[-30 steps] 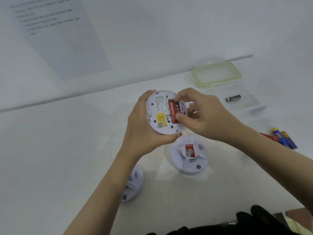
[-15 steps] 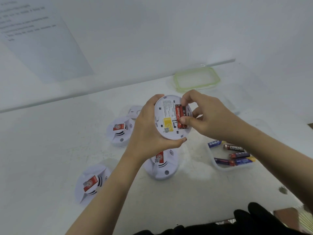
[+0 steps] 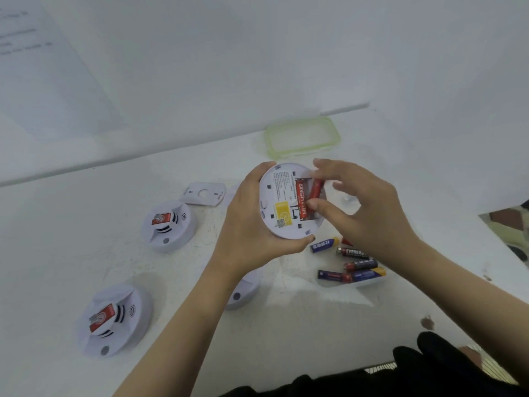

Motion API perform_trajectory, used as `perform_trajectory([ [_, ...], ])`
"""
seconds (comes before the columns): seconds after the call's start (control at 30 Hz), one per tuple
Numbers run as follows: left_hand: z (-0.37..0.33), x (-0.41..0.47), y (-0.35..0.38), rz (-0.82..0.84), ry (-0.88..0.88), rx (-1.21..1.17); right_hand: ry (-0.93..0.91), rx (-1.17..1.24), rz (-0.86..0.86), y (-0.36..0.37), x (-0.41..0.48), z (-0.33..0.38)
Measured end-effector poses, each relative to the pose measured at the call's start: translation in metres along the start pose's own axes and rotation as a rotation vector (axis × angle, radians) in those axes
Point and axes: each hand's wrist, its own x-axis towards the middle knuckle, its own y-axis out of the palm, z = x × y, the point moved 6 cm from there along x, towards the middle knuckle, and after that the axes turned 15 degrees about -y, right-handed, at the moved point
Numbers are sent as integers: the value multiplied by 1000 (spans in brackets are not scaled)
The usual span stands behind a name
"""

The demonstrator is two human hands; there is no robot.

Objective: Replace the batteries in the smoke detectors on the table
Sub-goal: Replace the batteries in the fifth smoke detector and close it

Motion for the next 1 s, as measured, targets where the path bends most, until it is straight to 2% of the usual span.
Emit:
perform_trajectory([
  [0.13,4,-2,10,-10,-32,-7,-28,1,-118,-22,-13,1],
  [0.23,9,-4,15,-15,-60,-10,29,113,-97,-33,-24,-3],
  [0.3,10,-5,16,-14,-62,3,49,117,58,-35,-32,-8],
  [0.4,3,-7,18,-17,-41,28,38,21,401,-26,-47,-19],
  [0.43,1,-8,19,-16,-35,27,8,-23,439,-25,-49,-20],
  [0.6,-9,-9,27,30,-16,89,-108,-153,380,-28,-34,-16],
  [0.8,-22,-8,31,68,4,158,-236,-134,468,-15,-19,-13],
  [1.0,-26,-8,33,52,45,241,-378,-282,457,-14,-12,-6],
])
